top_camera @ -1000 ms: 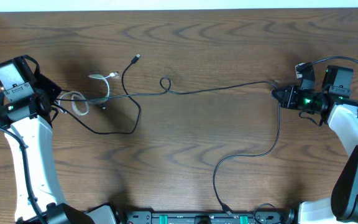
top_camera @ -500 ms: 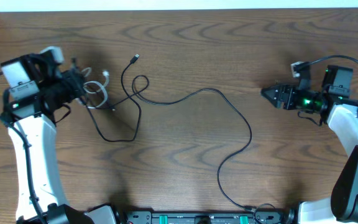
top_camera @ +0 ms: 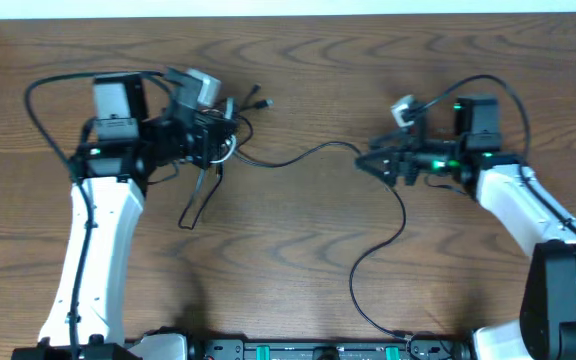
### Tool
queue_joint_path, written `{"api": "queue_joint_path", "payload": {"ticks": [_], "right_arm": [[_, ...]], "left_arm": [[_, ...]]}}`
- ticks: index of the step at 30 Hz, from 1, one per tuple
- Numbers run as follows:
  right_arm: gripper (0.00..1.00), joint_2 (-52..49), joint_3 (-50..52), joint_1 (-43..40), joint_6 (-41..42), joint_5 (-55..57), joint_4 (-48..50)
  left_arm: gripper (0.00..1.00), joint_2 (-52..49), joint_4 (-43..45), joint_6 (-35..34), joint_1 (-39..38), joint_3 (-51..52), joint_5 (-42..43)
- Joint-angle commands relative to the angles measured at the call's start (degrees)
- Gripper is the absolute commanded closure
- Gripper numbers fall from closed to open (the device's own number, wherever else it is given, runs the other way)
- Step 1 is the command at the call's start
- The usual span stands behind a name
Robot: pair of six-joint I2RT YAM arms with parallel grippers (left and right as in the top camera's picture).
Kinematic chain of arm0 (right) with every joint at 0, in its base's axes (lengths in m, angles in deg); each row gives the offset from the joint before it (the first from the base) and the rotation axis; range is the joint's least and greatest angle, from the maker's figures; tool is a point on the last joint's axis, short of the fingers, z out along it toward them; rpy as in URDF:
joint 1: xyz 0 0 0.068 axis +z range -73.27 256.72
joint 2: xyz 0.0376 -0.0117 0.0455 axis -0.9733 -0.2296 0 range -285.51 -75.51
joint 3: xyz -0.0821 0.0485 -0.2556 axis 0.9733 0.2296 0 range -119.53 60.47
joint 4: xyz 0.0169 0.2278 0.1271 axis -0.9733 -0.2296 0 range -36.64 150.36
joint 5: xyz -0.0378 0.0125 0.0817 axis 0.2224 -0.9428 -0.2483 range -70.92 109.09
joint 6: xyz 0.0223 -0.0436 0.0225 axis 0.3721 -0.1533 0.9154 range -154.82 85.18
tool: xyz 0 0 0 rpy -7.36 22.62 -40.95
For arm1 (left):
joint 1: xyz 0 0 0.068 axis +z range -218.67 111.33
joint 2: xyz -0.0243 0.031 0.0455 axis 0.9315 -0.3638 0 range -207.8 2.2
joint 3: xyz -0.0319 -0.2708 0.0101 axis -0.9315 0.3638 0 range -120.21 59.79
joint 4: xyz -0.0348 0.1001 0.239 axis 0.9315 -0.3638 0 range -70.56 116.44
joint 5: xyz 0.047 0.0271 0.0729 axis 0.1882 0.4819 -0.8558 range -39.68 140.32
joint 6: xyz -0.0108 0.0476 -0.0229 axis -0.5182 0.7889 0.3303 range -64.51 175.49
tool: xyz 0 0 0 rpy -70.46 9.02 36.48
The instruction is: Untangle cables
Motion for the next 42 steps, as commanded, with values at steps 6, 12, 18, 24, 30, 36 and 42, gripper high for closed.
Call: {"api": "queue_joint_path", "payload": {"ticks": [6,12,18,24,30,36,42], "right_arm": [[0.27,-0.48,0.00,8.33,-1.09,2.97,6.01],[0.27,-0.48,0.00,10.05,0.02,7.45,7.04],[0.27,-0.48,0.00,10.05,0.24,7.45,7.02],[0.27,-0.48,0.00,9.99,0.76,7.87,6.97],[0.26,-0.48,0.00,9.99,4.70,14.60,6.78],[0.21,-0.50,0.00,10.05,9.64,23.54,5.27],[0.17,-0.50,0.00,10.05,6.29,25.22,-1.05]], "left_arm": [[0.88,1.27,-0.66,6.91,-6.71,-0.63,1.81],[0.18,1.27,-0.68,6.80,-7.61,-0.63,-1.68],[0.18,1.27,-0.68,6.40,-7.63,-0.63,-5.79],[0.18,1.27,-2.23,6.43,-7.61,-0.63,-8.90],[0.17,1.25,-7.19,6.45,-7.63,-0.61,-13.33],[0.17,0.79,-10.19,6.40,-7.63,-0.61,-15.39],[0.16,-0.57,-10.93,6.23,-7.63,-0.61,-15.43]]}}
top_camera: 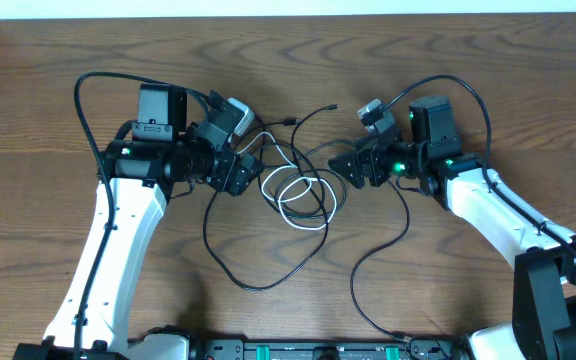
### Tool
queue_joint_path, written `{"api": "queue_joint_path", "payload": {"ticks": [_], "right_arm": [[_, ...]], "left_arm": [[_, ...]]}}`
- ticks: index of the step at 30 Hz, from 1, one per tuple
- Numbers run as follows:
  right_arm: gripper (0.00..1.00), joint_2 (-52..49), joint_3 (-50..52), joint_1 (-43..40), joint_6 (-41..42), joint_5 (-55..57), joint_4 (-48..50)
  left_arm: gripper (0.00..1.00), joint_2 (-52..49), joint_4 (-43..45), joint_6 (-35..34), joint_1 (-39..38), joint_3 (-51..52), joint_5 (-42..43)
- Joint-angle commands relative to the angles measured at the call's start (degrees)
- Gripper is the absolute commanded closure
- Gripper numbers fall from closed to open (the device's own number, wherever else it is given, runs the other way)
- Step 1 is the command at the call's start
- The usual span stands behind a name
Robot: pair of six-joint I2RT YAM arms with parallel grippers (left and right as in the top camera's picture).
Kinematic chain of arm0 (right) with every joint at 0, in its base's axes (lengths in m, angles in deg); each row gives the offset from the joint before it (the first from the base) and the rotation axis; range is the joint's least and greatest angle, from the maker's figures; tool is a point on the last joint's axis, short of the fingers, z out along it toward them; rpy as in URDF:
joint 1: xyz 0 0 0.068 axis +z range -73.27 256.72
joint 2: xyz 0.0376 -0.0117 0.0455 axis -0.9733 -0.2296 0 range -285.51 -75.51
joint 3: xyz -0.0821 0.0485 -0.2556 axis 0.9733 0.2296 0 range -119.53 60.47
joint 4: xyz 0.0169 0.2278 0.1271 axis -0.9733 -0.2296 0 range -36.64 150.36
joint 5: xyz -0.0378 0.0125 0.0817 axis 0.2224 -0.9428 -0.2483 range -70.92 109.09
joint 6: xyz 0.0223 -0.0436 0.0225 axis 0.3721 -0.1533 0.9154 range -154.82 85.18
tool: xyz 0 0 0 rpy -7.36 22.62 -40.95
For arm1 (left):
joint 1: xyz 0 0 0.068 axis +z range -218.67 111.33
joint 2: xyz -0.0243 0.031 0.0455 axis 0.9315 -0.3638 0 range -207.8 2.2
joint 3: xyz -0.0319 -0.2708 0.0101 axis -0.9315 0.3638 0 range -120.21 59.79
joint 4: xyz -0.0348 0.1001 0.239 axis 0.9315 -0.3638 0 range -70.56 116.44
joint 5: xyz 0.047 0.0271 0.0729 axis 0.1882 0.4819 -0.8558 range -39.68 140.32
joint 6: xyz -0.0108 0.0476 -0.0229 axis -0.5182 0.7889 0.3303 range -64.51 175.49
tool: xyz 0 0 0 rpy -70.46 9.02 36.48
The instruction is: Untangle cables
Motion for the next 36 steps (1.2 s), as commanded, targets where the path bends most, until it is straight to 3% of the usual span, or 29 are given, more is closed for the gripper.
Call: {"api": "queue_joint_path", "payload": {"ticks": [1,12,21,27,30,31,32,34,36], "right_arm": [[0.17,-0.50,0.00,0.17,-2.54,2.08,-2.71],[0.17,-0.50,0.98,2.51,-9.88,2.95,-4.63],[0.19,-3.28,2.29,4.92,-10.16,7.17,-2.16],[0.32,-7.85,2.29,6.23,-7.56,1.53,2.32],[0.46,-9.16,2.29,6.93,-7.56,1.38,2.54],[0.56,-9.53,2.29,6.93,-7.54,1.33,2.56],[0.73,-9.55,2.29,6.91,-6.97,1.16,2.58],[0.98,-9.38,2.27,6.73,-4.72,0.96,3.32],[0.99,-8.72,2.16,6.43,-1.16,-0.72,5.11]], "left_arm": [[0.15,-1.03,-0.13,0.00,-0.02,-0.61,-0.79],[0.14,-2.05,-0.15,-0.59,-0.02,-0.61,-0.79],[0.13,-2.05,-0.17,-0.59,-0.02,-0.61,-0.79],[0.13,-2.05,-0.15,-0.59,-0.02,-0.61,-0.79],[0.12,-2.05,-0.17,-0.59,-0.02,-0.61,-0.79],[0.13,-2.05,-0.20,-0.59,-0.02,-0.61,-0.79],[0.13,-2.05,-0.22,-0.59,-0.02,-0.61,-0.79],[0.12,-2.05,-0.22,-0.61,-0.02,-0.61,-0.79],[0.12,-2.05,-0.22,-0.61,-0.02,-0.61,-0.79]]}}
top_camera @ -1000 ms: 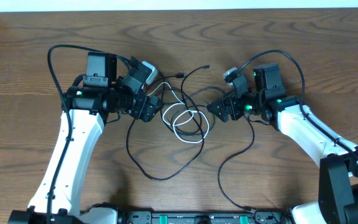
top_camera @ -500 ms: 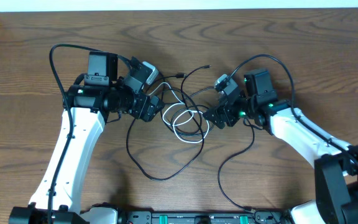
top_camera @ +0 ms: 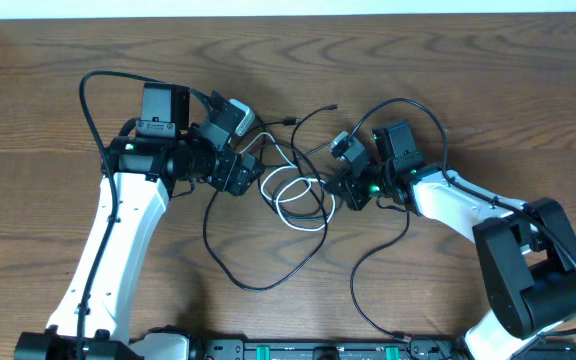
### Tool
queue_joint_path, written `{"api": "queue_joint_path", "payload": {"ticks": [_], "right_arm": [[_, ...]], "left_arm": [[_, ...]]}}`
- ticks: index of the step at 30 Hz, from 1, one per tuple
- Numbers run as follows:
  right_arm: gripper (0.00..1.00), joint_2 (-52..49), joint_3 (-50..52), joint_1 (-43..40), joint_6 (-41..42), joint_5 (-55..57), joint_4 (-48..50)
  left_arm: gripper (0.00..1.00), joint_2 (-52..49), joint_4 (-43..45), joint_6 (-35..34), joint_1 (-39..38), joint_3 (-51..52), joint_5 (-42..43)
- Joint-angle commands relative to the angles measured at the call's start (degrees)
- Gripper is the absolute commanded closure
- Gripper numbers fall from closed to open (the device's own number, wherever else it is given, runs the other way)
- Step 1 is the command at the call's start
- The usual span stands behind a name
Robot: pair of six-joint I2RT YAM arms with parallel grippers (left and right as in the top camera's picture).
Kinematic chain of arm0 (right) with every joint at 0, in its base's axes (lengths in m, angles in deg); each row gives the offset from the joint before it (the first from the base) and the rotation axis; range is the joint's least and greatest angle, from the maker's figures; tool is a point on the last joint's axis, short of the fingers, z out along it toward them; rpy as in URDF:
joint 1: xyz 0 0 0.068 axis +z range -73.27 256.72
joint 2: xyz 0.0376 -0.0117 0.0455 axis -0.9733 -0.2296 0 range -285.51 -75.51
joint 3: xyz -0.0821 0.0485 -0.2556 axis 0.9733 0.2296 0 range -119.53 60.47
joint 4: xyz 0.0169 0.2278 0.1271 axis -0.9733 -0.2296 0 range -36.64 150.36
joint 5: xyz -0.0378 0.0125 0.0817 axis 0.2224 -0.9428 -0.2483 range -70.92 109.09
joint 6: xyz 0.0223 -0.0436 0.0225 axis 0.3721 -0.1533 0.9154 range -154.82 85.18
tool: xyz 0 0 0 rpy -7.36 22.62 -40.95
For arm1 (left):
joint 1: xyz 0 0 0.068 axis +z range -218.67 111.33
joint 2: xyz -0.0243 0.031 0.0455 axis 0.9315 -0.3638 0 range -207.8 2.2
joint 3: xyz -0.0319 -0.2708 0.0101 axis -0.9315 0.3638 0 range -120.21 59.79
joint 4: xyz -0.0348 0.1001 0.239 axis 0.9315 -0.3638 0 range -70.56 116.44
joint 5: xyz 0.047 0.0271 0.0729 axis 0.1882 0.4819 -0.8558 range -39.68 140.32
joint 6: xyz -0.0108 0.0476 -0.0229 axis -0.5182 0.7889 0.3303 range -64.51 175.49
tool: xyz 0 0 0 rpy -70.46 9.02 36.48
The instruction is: Untangle cables
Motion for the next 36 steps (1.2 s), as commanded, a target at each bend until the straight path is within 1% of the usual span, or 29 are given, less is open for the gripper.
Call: {"api": "queue_joint_path", "payload": {"ticks": [1,5,8,10,13,17,25,30,33,35,36], "right_arm": [[0.99,0.74,0.20,-0.37,5.79,-4.44,2.56],[0.99,4.13,0.09,-1.75,11.28,-10.88,9.55],[0.99,8.28,0.09,-3.67,16.83,-11.80,15.47],[0.99,11.63,0.09,-5.27,20.37,-11.78,20.09],[0.99,16.61,0.09,-7.17,24.39,-11.74,28.06],[0.99,21.66,0.09,-8.28,26.25,-11.04,36.48],[0.99,26.40,0.09,-8.41,27.23,-6.54,41.48],[0.99,26.56,0.09,-8.39,27.32,-6.54,42.10],[0.99,26.56,0.09,-8.39,29.00,-6.54,42.71],[0.99,26.56,0.09,-8.39,29.66,-6.56,43.43],[0.99,26.56,0.09,-8.39,29.64,-6.54,43.71]], "left_arm": [[0.13,-0.46,-0.20,-0.52,-0.02,-0.61,-0.70],[0.13,-0.46,-0.15,-1.90,-0.02,-0.61,-0.70],[0.12,-0.46,-0.17,-2.73,-0.02,-0.61,-0.68],[0.10,-0.46,-0.13,-3.56,-0.02,-0.61,-0.28],[0.09,-0.46,-0.15,-3.54,-0.02,-0.61,2.36],[0.09,-0.46,-0.13,-3.54,-0.07,-0.61,7.10],[0.09,-0.46,-0.11,-3.54,-0.17,-0.61,10.40],[0.06,-0.46,0.55,-3.52,-0.24,-0.61,15.17],[0.04,-0.46,1.31,-3.48,-0.55,-0.61,15.43],[0.00,-0.46,2.64,-3.48,-0.87,-0.61,15.43],[0.02,-0.46,3.63,-3.28,-1.09,-0.61,15.43]]}}
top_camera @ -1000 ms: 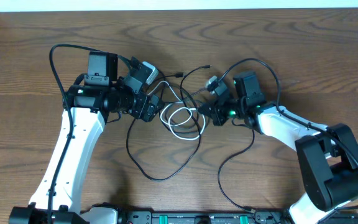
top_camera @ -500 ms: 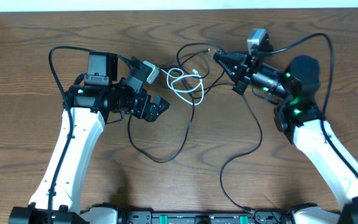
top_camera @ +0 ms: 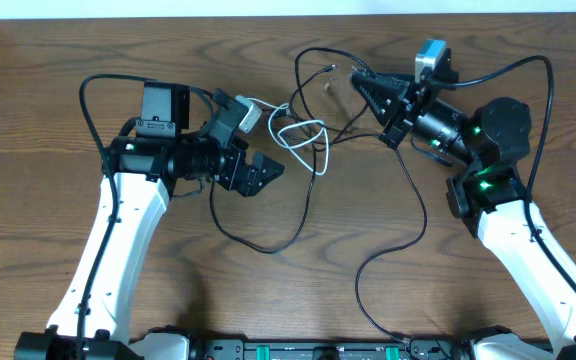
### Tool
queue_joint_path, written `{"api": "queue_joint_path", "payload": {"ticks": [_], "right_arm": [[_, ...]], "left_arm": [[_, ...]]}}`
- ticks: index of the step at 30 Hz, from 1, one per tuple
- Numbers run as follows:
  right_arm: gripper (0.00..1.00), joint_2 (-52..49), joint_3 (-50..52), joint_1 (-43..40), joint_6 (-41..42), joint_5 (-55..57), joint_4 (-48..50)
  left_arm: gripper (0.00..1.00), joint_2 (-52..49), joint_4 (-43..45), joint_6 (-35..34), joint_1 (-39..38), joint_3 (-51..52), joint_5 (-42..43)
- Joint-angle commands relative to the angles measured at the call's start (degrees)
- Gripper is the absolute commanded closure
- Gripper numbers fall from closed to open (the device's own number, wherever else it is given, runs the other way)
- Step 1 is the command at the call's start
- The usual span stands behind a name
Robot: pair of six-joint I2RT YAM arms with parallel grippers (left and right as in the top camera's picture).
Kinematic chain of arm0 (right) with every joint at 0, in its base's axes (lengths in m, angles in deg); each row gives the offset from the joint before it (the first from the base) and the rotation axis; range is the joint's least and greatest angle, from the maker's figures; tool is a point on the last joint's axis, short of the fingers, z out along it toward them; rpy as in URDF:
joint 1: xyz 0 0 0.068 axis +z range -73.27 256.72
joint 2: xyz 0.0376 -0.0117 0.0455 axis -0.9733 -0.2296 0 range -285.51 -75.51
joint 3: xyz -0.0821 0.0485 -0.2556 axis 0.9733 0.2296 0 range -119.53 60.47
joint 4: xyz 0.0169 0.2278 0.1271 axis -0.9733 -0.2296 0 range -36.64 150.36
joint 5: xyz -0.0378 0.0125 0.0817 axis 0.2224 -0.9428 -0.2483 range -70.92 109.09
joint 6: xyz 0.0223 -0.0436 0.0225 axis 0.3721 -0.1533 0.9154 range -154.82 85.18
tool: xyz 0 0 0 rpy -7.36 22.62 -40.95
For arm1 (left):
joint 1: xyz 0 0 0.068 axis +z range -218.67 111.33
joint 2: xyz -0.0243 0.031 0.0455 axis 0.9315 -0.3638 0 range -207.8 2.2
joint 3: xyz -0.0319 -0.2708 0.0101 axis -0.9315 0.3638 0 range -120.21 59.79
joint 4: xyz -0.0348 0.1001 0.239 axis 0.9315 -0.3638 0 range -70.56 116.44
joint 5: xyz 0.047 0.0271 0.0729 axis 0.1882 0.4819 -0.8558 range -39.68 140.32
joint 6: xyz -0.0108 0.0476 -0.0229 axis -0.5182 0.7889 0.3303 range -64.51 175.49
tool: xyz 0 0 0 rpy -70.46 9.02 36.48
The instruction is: Untangle cables
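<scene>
A white cable (top_camera: 300,133) lies coiled at the back middle of the table, tangled with a thin black cable (top_camera: 268,243) that loops toward the front. My right gripper (top_camera: 358,80) is raised at the back, pointing left, and its fingers are closed to a point on the black cable, whose strands run from it to the tangle. My left gripper (top_camera: 268,172) sits just left of the coil with its fingers spread and nothing between them.
Another black lead (top_camera: 408,230) trails from the tangle down to the front edge. Both arms' own wiring arcs above them. The wooden table (top_camera: 28,250) ends at a white strip along the back.
My right gripper was low at the right side of the tangle; now it is raised at the back with black cable in it. The white coil sits farther back. My left gripper has opened.
At first the arms were far apart with a black cable stretched between them. Then both were near the middle, with white and black loops slack between them. The right gripper was then at the tangle and now holds black cable up at the back.
</scene>
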Motion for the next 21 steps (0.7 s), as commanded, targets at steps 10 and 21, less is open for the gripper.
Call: {"api": "queue_joint_path", "payload": {"ticks": [10,21], "right_arm": [[0.99,1.01,-0.20,-1.57,3.32,0.57,1.01],[0.99,1.01,-0.20,-3.04,3.32,0.42,0.98]], "left_arm": [[0.02,-0.98,5.64,9.64,-1.95,-0.61,-2.71],[0.02,-1.81,0.28,20.02,-3.69,-0.61,0.22]]}}
